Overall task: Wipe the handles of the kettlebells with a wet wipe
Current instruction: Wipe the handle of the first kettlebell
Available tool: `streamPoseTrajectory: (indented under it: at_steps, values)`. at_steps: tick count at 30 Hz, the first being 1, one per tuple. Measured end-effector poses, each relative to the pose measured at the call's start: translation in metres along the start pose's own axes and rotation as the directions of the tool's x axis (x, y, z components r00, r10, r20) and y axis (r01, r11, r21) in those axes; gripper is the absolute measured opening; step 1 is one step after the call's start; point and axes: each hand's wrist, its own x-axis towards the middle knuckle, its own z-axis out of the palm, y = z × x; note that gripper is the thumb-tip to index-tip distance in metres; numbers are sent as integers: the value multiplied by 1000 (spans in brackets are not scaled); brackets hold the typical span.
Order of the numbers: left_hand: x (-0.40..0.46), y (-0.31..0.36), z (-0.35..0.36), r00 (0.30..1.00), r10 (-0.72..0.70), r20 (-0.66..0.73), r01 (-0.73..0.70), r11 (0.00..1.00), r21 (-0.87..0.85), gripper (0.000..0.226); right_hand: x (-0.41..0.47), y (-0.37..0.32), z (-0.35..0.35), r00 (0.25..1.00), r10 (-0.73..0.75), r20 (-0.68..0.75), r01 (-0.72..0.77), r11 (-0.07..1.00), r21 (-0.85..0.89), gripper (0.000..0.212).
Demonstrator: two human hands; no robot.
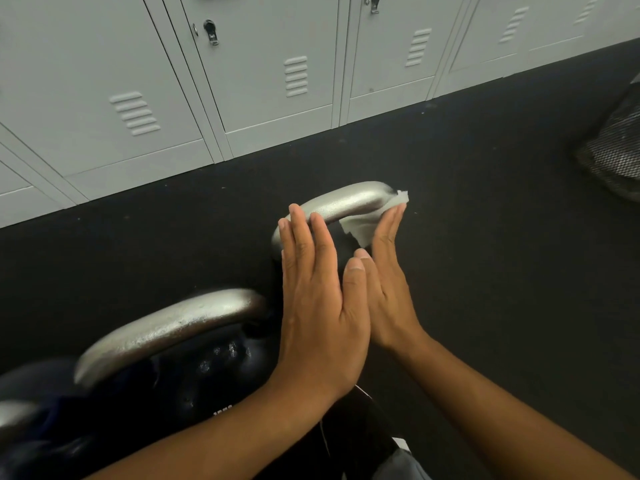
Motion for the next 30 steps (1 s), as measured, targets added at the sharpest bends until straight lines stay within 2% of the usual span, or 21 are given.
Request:
streamPoseTrajectory:
  at_steps: [3, 5, 7, 11, 13, 17, 18, 20, 24, 26, 30]
  values:
    - [0, -2, 0, 1000, 8, 3, -8, 1000, 12, 73, -1, 6, -3, 991, 120, 61, -120, 993, -5, 73]
    - [1, -3, 0, 1000, 13, 0, -13, 1000, 19, 76, -2, 9, -6, 986, 145, 82, -143, 989, -33, 77]
    - [1, -3, 1, 1000, 13, -3, -13, 1000, 22, 75, -2, 4, -6, 991, 114, 65, -112, 993, -28, 79]
    - [0, 0, 2, 1000, 13, -4, -13, 999, 31, 71, -1, -11, -2, 997, -80, -20, 80, 997, -22, 72]
    - [-1, 0, 2, 1000, 19, -4, -19, 999, 26, 71, 1, -6, 0, 994, -97, -44, 96, 995, -26, 70]
    - [0, -3, 2, 1000, 16, -5, -16, 1000, 0, 70, 6, 8, -3, 993, 110, -46, -111, 994, -6, 77]
    - [0, -3, 2, 1000, 14, -6, -14, 1000, -8, 70, 6, 7, -4, 996, 77, -51, -78, 997, -19, 78]
    - [-1, -3, 1, 1000, 14, -7, -15, 1000, -20, 68, 4, 1, -4, 996, -83, -36, 80, 994, -81, 76]
    - [-1, -2, 1, 1000, 22, -8, -23, 1000, -12, 66, 4, 6, 3, 945, -323, 59, 326, 900, -289, 75]
    - [-1, -3, 1, 1000, 22, -6, -22, 1000, -20, 67, 5, 13, 4, 945, -324, 47, 321, 890, -322, 75]
    - [-1, -4, 1, 1000, 22, -14, -23, 999, -34, 67, 7, 16, 3, 984, -174, -48, 158, 958, -240, 75]
